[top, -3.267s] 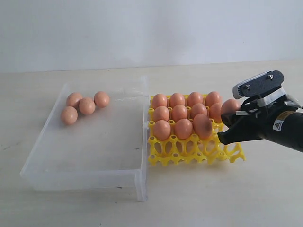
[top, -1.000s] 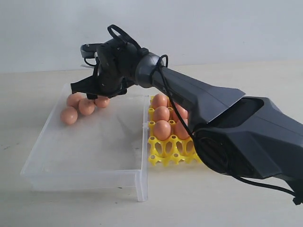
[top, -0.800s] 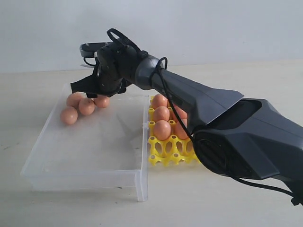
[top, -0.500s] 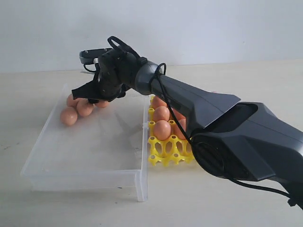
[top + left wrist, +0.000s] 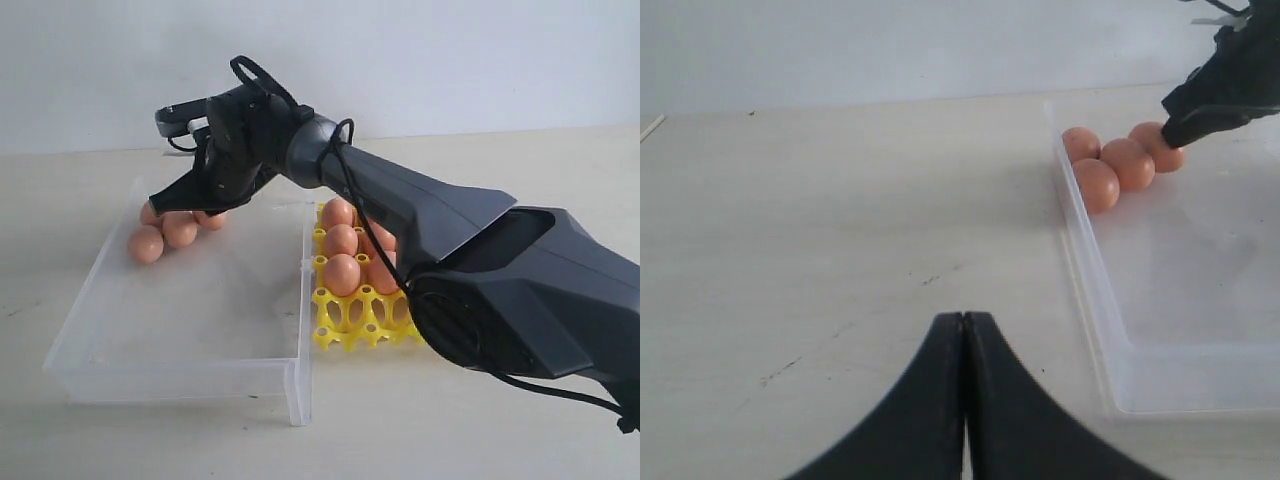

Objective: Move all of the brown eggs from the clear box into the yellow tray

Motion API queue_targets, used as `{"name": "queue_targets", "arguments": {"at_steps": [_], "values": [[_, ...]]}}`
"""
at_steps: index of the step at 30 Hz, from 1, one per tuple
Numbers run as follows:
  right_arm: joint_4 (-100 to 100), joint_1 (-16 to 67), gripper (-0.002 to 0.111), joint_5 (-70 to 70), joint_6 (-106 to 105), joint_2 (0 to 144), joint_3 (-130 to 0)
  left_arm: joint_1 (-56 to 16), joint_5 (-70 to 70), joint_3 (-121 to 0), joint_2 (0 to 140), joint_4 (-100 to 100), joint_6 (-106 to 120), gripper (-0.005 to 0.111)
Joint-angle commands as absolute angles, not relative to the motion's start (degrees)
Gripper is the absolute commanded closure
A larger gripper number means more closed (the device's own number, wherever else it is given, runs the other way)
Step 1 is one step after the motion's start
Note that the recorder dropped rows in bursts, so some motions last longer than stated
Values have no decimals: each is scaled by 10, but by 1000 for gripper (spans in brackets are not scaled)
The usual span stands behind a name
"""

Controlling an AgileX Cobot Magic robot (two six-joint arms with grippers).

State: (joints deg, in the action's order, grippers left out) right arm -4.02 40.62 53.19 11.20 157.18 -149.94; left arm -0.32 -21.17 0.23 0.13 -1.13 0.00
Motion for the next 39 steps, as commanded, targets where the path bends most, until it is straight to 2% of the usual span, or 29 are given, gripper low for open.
{"name": "queue_targets", "arguments": {"at_steps": [1, 13, 16, 20, 22, 39], "values": [[-33, 406, 108, 543, 105, 1540, -1504, -6, -207, 0, 0, -9, 3, 107], [-36, 409, 106, 584, 25, 1509, -1504, -6, -207, 0, 0, -9, 3, 107], [4, 409, 92, 586, 16, 1509, -1504, -6, -207, 0, 0, -9, 3, 107], [33, 409, 62, 585, 22, 1513, -1504, -6, -207, 0, 0, -9, 3, 107], [34, 409, 55, 585, 31, 1517, -1504, -6, -207, 0, 0, -9, 3, 107], [56, 420, 55, 497, -34, 1551, -1504, -6, -207, 0, 0, -9, 3, 107]]}}
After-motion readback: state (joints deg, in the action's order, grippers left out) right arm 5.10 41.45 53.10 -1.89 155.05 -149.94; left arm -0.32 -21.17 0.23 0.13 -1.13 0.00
